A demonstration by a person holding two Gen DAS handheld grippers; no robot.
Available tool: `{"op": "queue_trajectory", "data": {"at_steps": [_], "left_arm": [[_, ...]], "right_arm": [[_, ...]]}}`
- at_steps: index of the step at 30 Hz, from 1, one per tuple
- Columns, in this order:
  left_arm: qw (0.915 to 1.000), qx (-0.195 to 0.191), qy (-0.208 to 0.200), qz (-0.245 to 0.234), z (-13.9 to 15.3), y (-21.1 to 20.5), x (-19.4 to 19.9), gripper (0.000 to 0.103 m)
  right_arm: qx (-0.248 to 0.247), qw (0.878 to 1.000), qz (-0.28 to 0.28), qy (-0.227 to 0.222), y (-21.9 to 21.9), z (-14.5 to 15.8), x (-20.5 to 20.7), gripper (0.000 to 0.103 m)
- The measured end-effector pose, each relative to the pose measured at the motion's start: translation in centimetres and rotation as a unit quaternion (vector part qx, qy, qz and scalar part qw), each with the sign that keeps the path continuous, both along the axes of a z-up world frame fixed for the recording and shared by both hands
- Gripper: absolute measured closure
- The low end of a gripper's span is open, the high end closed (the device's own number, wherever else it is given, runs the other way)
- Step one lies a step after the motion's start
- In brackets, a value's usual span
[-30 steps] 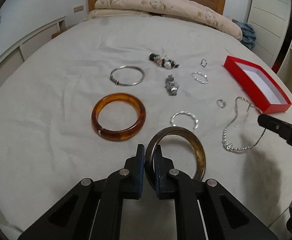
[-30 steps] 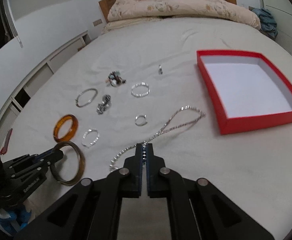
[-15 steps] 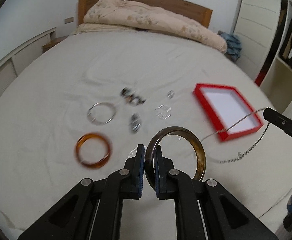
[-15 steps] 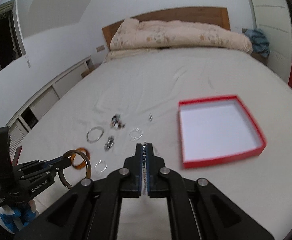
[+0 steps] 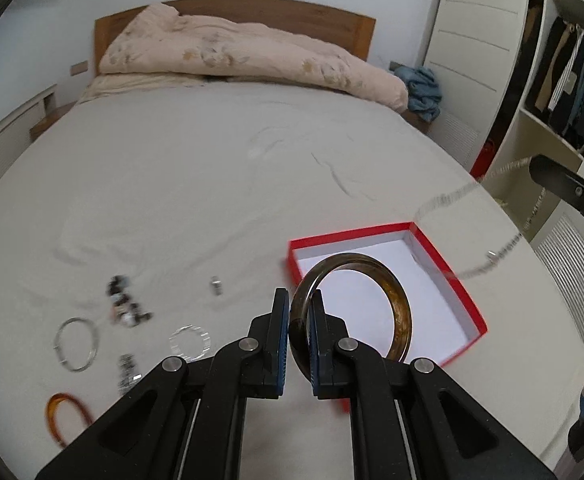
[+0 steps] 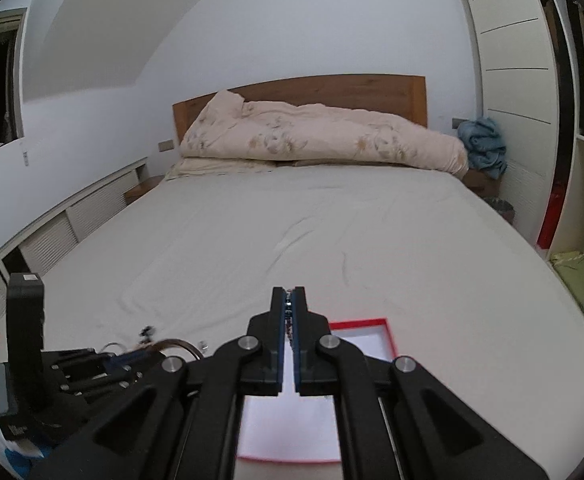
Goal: Organize jewelry
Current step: 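Carry the dark bangle and silver chain into the red box and release both, then withdraw both open tools from the red box back toward the jewelry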
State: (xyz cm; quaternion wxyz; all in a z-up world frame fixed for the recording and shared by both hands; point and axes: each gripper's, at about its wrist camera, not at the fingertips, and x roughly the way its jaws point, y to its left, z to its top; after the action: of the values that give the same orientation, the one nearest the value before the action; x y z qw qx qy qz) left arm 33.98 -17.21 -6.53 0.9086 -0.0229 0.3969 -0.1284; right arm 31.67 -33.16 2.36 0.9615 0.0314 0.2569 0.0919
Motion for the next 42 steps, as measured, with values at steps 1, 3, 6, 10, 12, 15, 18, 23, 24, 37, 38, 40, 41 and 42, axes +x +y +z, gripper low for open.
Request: {"op": "queue_trajectory", "data": {"at_steps": [1, 3, 6, 10, 12, 15, 18, 23, 24, 37, 38, 40, 41, 42], "left_arm": [[1.0000, 0.003, 0.002, -0.003, -0.4, -0.6, 0.4, 0.094], [0.9998, 0.012, 0.013, -0.009, -1.9, -2.0, 1.3, 0.094], [0.9990, 0.026, 0.031, -0.018, -4.2, -3.5, 2.3, 0.094], [0.9971, 0.043, 0.051, -0.036, -6.6, -5.5, 2.7, 0.094], [0.9960, 0.049, 0.061, -0.043, -7.5, -6.4, 2.7, 0.094], [0.9943, 0.057, 0.074, -0.050, -8.8, -7.2, 2.9, 0.094], [0.9932, 0.062, 0.079, -0.059, -9.4, -7.4, 2.6, 0.093], [0.9929, 0.070, 0.077, -0.058, -9.9, -7.2, 2.2, 0.093], [0.9930, 0.069, 0.077, -0.057, -9.9, -7.1, 2.2, 0.093], [0.9954, 0.057, 0.049, -0.059, -7.7, -7.1, 0.4, 0.058], [0.9958, 0.053, 0.048, -0.058, -7.4, -6.9, 0.2, 0.058], [0.9960, 0.053, 0.045, -0.056, -6.8, -7.0, -0.1, 0.058], [0.9961, 0.053, 0.042, -0.056, -6.5, -7.1, -0.2, 0.058], [0.9963, 0.054, 0.039, -0.055, -6.1, -6.9, -0.6, 0.058]], "right_arm": [[-0.002, 1.000, -0.002, 0.002, -0.3, -0.5, 0.4, 0.101], [-0.002, 1.000, -0.008, 0.015, -0.9, -2.5, 1.4, 0.101], [0.000, 0.999, -0.018, 0.045, -2.0, -6.1, 2.2, 0.101], [0.001, 0.994, -0.034, 0.102, -3.9, -11.8, 2.6, 0.100], [-0.001, 0.992, -0.037, 0.123, -4.4, -13.7, 2.7, 0.100], [-0.002, 0.988, -0.039, 0.148, -5.2, -15.6, 2.9, 0.099], [-0.003, 0.986, -0.042, 0.159, -5.6, -16.6, 2.7, 0.098], [-0.012, 0.986, -0.052, 0.160, -6.2, -17.1, 2.1, 0.073], [-0.015, 0.986, -0.054, 0.159, -6.3, -17.1, 2.0, 0.070], [-0.039, 0.985, -0.082, 0.146, -6.2, -14.9, -1.0, 0.066], [-0.042, 0.985, -0.088, 0.145, -6.1, -14.5, -1.4, 0.066], [-0.042, 0.984, -0.096, 0.144, -6.1, -13.8, -2.1, 0.066], [-0.041, 0.984, -0.100, 0.145, -6.0, -13.5, -2.5, 0.066], [-0.041, 0.983, -0.105, 0.145, -6.0, -13.1, -2.9, 0.066]]}}
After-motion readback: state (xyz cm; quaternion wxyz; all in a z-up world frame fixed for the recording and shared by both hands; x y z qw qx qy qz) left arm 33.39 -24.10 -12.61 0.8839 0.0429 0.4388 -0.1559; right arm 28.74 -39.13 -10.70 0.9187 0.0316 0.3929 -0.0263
